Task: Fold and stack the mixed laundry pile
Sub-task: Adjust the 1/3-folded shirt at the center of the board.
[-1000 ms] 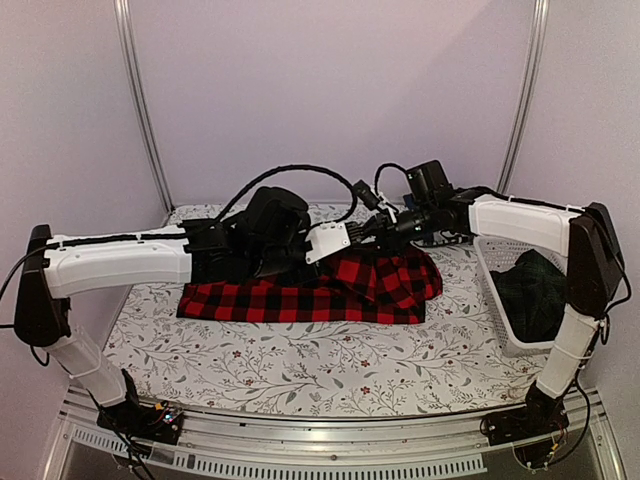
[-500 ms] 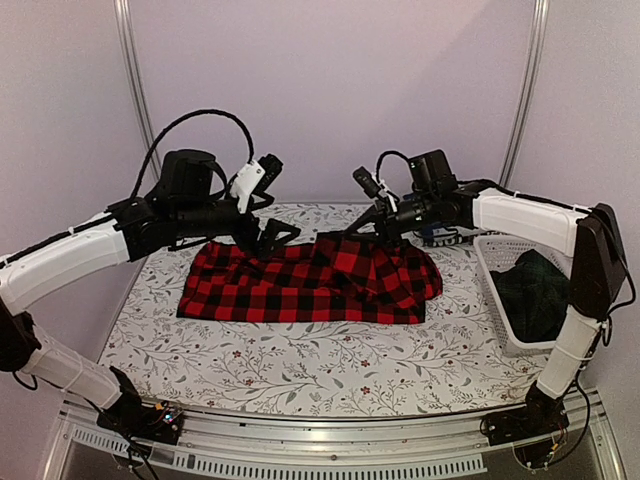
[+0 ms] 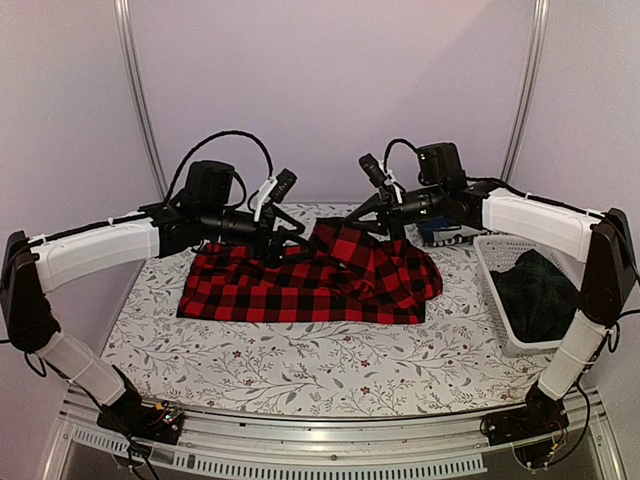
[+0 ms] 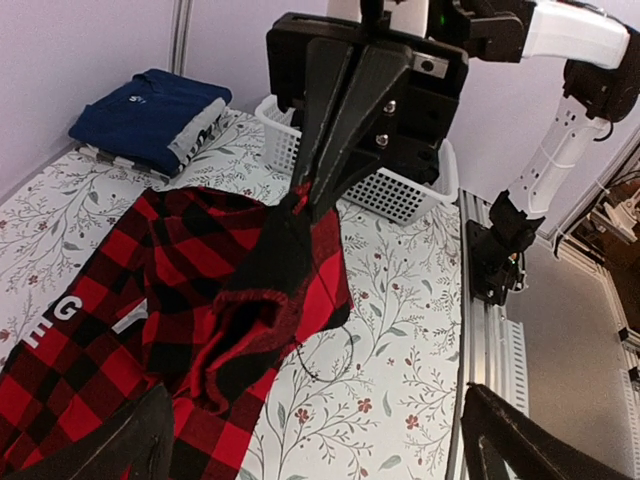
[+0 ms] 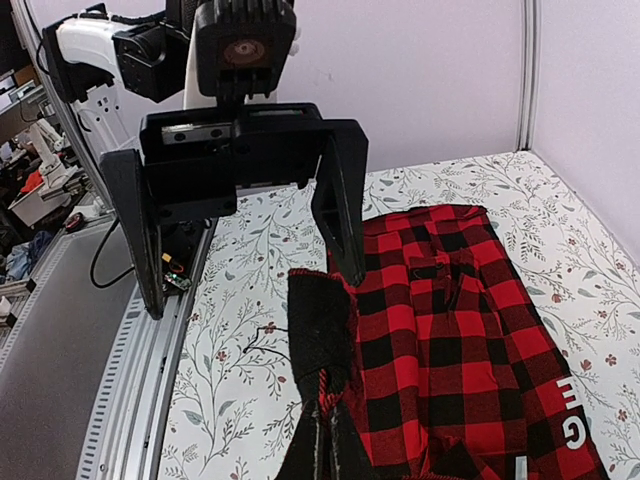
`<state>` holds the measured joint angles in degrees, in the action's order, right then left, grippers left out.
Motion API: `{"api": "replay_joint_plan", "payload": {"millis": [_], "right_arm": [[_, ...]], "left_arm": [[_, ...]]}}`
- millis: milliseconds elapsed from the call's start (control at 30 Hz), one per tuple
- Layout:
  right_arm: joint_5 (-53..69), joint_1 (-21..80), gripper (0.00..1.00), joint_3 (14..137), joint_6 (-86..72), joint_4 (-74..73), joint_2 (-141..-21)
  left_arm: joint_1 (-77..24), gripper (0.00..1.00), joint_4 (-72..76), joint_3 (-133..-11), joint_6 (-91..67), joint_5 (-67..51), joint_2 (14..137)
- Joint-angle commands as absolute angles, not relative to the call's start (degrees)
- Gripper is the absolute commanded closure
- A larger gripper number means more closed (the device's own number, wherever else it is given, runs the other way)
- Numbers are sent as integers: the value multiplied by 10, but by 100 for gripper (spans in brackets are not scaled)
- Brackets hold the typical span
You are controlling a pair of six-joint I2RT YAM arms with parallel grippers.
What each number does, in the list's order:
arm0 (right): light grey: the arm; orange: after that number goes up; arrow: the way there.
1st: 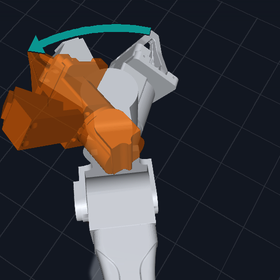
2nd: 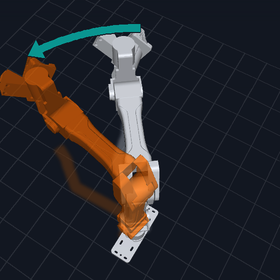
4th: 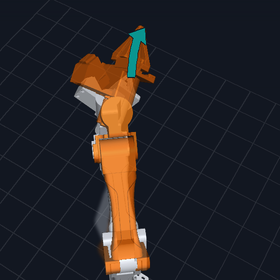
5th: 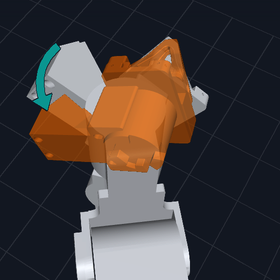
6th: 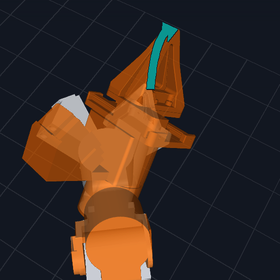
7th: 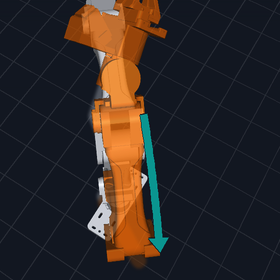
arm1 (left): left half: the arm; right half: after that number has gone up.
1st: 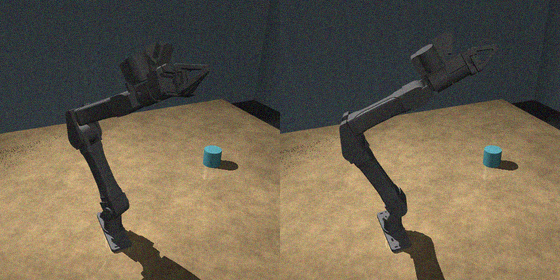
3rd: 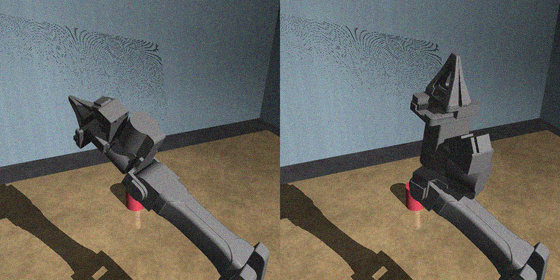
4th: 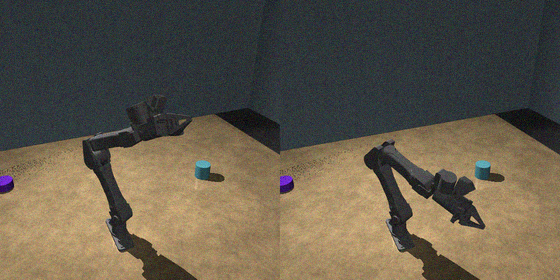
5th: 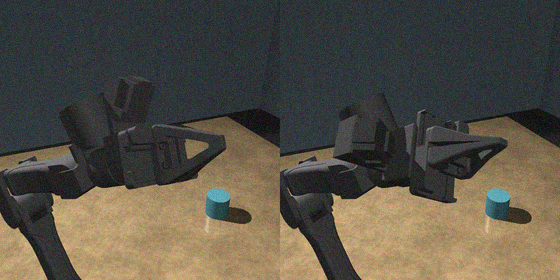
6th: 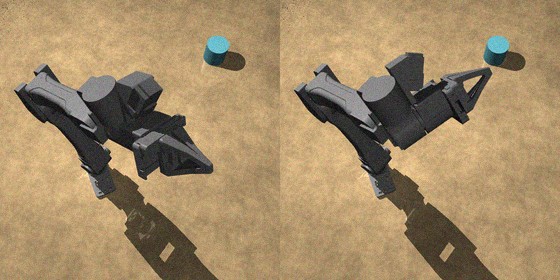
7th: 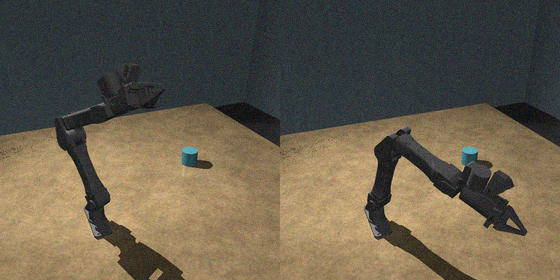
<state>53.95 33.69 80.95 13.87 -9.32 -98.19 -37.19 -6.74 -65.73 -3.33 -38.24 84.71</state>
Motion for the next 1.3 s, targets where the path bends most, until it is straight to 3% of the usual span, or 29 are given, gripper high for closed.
{"api": "replay_joint_plan", "payload": {"millis": [0, 67, 200, 367, 467, 567, 667, 800, 1000, 1267], "right_arm": [[542, 345, 100, 801, 127, -65, -967], [538, 345, 100, 801, 122, -59, -967], [534, 345, 100, 803, 116, -52, -969], [530, 345, 97, 803, 107, -44, -972], [510, 345, 89, 802, 101, -40, -973], [467, 343, 83, 798, 94, -39, -971], [416, 326, 51, 793, 62, -43, -964], [366, 304, 39, 746, 21, -24, -935], [307, 291, 37, 682, -35, -15, -896], [328, 289, 42, 623, -87, -9, -889]], "left_arm": [[-367, 1, -15, -682, -45, -426, 885], [-367, 5, -10, -688, -50, -424, 900], [-366, 24, -19, -709, -42, -449, 922], [-365, 65, -21, -737, -42, -483, 928], [-362, 98, -69, -783, -43, -479, 949], [-356, 100, -139, -846, -38, -411, 979], [-350, 100, -240, -948, 16, -269, 1015], [-349, 100, -321, -1096, 101, -100, 1092], [-347, 100, -304, -1221, 182, 65, 1197], [-345, 100, -215, -1303, 213, 98, 1296]]}}
